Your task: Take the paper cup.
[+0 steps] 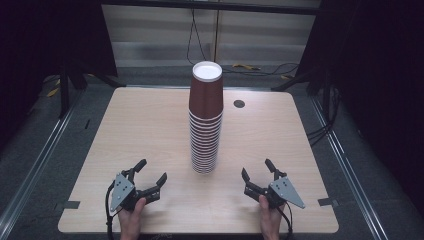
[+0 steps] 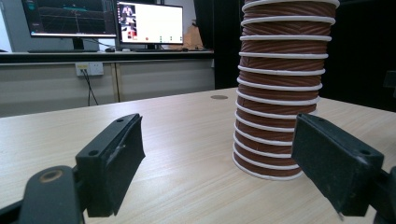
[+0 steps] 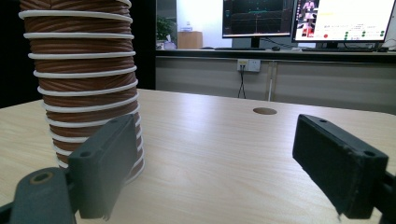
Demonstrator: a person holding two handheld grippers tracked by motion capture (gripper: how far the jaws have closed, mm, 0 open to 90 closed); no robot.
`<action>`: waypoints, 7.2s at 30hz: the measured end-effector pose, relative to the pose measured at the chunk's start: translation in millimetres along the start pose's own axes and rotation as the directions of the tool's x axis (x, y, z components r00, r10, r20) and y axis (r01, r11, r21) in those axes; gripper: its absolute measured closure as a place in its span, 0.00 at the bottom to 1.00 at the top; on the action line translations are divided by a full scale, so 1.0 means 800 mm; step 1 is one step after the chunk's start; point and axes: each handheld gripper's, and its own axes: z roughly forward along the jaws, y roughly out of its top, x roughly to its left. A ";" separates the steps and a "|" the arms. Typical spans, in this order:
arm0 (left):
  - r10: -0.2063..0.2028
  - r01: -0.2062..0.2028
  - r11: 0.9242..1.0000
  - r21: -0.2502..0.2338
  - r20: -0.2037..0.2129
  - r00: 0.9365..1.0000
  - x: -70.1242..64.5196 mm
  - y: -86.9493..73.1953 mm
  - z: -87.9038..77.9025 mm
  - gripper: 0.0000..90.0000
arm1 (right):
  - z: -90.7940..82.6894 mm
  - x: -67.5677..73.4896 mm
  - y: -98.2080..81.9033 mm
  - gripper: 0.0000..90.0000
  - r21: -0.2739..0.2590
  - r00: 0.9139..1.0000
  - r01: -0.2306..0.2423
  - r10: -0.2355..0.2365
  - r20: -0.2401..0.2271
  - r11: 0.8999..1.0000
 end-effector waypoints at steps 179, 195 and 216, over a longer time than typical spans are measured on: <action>-0.002 0.002 1.000 -0.001 0.017 1.000 0.000 0.000 0.000 0.19 | 0.188 0.061 0.341 0.22 0.145 0.795 0.079 0.025 -0.606 0.986; -0.003 0.003 1.000 -0.001 0.017 1.000 0.000 0.000 0.000 0.19 | 0.187 0.059 0.348 0.23 0.118 0.795 0.055 0.027 -0.606 0.992; -0.003 0.003 1.000 -0.001 0.017 1.000 0.000 0.000 0.000 0.19 | 0.184 0.050 0.367 0.23 0.034 0.794 -0.072 0.078 -0.603 0.997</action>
